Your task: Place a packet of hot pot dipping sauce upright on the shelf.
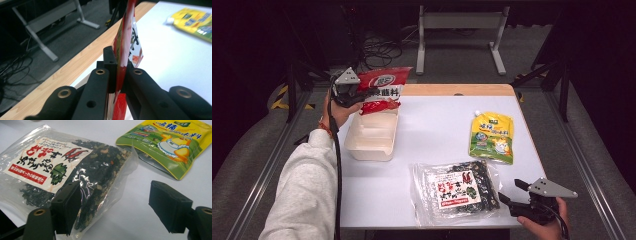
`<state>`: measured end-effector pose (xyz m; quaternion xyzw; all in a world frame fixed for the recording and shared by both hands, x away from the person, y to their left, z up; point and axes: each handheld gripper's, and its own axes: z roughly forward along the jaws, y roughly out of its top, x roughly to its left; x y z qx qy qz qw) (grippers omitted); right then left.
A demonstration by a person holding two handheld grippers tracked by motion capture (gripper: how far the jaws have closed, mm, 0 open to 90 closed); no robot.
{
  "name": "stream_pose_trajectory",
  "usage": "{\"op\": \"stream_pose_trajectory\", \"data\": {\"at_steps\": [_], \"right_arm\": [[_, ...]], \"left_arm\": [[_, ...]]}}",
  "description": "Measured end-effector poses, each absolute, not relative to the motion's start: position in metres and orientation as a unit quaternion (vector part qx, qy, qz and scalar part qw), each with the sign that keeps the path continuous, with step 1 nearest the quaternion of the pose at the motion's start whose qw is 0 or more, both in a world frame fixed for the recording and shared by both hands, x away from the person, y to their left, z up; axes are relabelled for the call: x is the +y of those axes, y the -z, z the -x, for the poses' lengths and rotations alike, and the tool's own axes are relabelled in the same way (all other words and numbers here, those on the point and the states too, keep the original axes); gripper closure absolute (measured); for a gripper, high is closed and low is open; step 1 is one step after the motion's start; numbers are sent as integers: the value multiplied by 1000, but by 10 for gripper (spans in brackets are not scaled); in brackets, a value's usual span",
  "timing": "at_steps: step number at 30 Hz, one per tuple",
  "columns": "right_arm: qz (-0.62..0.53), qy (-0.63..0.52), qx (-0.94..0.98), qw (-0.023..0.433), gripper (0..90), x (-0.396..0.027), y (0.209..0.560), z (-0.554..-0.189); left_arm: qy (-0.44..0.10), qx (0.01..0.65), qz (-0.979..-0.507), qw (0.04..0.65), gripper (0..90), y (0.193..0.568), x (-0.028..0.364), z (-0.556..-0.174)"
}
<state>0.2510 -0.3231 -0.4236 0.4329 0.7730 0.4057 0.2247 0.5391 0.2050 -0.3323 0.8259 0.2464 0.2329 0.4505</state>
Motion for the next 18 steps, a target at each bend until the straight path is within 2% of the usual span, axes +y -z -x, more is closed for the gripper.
{"op": "stream_pose_trajectory", "data": {"at_steps": [12, 18], "right_arm": [[-438, -404, 772, 223, 254, -324, 426, -249], [-434, -398, 779, 218, 256, -321, 429, -250]], "left_arm": [[-227, 260, -822, 453, 898, 350, 202, -558], [-233, 263, -833, 429, 889, 357, 193, -566]]}}
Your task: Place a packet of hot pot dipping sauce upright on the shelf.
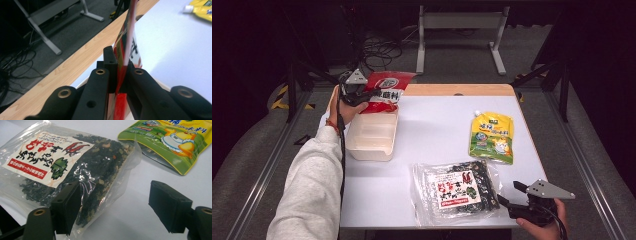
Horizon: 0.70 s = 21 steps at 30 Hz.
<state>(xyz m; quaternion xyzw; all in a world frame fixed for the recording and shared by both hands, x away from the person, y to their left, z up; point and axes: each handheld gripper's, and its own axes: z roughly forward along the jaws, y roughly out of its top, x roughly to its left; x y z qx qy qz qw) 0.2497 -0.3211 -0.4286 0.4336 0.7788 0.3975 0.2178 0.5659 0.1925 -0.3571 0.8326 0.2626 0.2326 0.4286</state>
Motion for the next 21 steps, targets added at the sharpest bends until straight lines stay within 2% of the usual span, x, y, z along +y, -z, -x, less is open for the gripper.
{"op": "stream_pose_trajectory", "data": {"at_steps": [3, 8, 11, 14, 16, 18, 21], "right_arm": [[-431, -400, 779, 218, 256, -321, 428, -249], [-427, -399, 782, 217, 258, -320, 428, -249], [-423, -399, 785, 215, 262, -320, 428, -249], [-419, -399, 787, 213, 266, -319, 427, -250], [-417, -400, 788, 213, 267, -319, 427, -251], [-417, -399, 789, 210, 268, -317, 428, -252], [-416, -397, 791, 208, 268, -315, 428, -253]], "left_arm": [[-226, 263, -835, 426, 867, 362, 187, -568], [-222, 288, -819, 443, 735, 363, 191, -565], [-216, 298, -816, 446, 726, 363, 200, -561], [-215, 299, -819, 440, 757, 367, 207, -556], [-214, 297, -821, 438, 852, 369, 209, -555], [-209, 298, -822, 438, 888, 373, 213, -554], [-208, 299, -822, 437, 896, 375, 214, -554]]}}
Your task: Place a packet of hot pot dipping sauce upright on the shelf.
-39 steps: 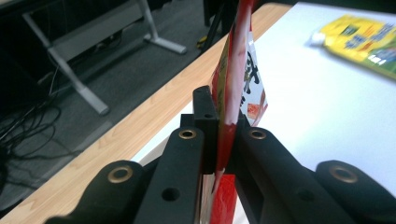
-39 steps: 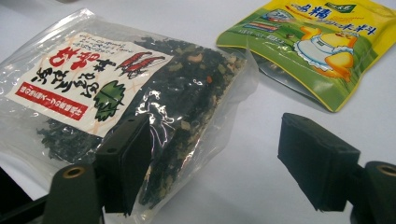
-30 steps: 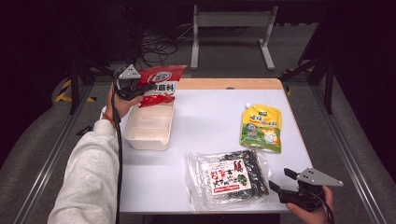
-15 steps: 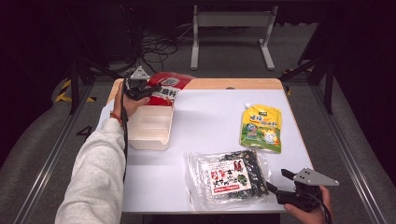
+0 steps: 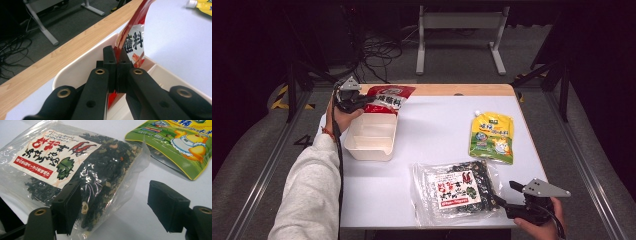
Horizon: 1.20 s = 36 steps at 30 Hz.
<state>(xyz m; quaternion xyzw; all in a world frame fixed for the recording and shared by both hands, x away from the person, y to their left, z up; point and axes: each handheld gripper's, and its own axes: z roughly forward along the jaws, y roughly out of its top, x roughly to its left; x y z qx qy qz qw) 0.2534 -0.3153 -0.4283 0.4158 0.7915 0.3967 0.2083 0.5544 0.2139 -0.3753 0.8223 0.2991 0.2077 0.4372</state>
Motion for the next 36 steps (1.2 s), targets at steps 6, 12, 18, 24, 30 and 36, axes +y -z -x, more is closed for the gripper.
{"op": "stream_pose_trajectory", "data": {"at_steps": [6, 12, 18, 24, 30, 36], "right_arm": [[-414, -400, 791, 209, 267, -314, 427, -257], [-415, -404, 785, 219, 269, -315, 422, -263], [-411, -409, 784, 222, 288, -318, 418, -269], [-409, -415, 785, 210, 319, -324, 417, -282], [-416, -427, 773, 216, 431, -331, 419, -294], [-402, -436, 775, 218, 556, -333, 417, -303]], "left_arm": [[-199, 311, -819, 440, 897, 383, 221, -557], [-189, 320, -823, 430, 894, 395, 221, -557], [-214, 336, -814, 423, 864, 388, 221, -552], [-228, 345, -803, 429, 809, 381, 230, -532], [-258, 329, -800, 429, 784, 365, 241, -494], [-270, 296, -803, 441, 781, 349, 239, -450]]}}
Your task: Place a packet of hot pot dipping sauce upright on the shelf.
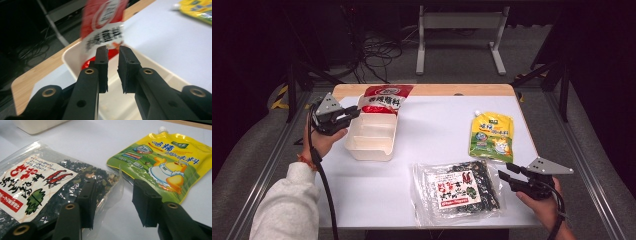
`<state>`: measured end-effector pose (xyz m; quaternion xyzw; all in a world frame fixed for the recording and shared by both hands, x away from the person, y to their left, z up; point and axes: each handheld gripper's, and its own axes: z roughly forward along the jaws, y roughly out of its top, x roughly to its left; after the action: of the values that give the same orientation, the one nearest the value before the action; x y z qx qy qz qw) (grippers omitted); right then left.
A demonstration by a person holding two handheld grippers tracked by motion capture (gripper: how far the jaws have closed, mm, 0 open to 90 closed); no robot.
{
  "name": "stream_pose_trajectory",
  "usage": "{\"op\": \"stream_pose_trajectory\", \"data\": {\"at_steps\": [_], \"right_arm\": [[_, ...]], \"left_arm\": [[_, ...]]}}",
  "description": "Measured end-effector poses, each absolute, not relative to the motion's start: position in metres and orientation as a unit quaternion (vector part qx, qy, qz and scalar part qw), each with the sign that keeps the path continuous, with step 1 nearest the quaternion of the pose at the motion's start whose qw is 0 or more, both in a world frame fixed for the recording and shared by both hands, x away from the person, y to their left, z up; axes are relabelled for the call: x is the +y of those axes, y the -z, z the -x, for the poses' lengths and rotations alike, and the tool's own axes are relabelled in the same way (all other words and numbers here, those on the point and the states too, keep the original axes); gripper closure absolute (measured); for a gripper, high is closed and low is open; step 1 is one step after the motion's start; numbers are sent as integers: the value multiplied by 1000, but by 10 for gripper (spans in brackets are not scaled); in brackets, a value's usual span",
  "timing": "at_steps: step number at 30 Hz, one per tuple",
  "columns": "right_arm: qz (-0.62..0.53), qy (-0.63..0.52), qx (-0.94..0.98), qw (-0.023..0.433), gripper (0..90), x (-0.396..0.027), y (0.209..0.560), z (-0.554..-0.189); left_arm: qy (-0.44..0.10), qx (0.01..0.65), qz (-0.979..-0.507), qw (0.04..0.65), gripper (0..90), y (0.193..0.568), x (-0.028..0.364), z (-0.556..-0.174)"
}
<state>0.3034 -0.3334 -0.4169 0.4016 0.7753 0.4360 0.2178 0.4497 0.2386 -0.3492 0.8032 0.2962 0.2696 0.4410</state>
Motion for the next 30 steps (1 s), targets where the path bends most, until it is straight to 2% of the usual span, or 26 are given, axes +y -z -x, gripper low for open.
{"op": "stream_pose_trajectory", "data": {"at_steps": [8, 9, 12, 14, 15, 19, 23, 24, 28, 30], "right_arm": [[-399, -450, 770, 214, 643, -334, 413, -312], [-393, -448, 774, 213, 672, -331, 413, -311], [-353, -446, 798, 198, 847, -321, 413, -305], [-345, -444, 804, 193, 855, -317, 414, -302], [-334, -435, 815, 187, 865, -311, 415, -299], [-337, -415, 825, 183, 845, -306, 419, -296], [-350, -400, 830, 171, 746, -311, 424, -295], [-350, -396, 833, 165, 712, -311, 426, -294], [-355, -382, 835, 174, 688, -314, 426, -290], [-362, -383, 832, 173, 679, -316, 427, -289]], "left_arm": [[-273, 253, -808, 457, 753, 347, 226, -394], [-273, 246, -808, 460, 746, 348, 225, -387], [-253, 224, -815, 472, 745, 358, 217, -360], [-241, 221, -816, 477, 752, 363, 215, -354], [-217, 208, -830, 470, 753, 378, 206, -337], [-174, 199, -844, 466, 746, 404, 196, -313], [-119, 193, -857, 462, 705, 423, 182, -294], [-110, 193, -861, 458, 671, 428, 178, -291], [-52, 193, -871, 448, 606, 445, 155, -283], [-40, 192, -873, 447, 594, 448, 150, -282]]}}
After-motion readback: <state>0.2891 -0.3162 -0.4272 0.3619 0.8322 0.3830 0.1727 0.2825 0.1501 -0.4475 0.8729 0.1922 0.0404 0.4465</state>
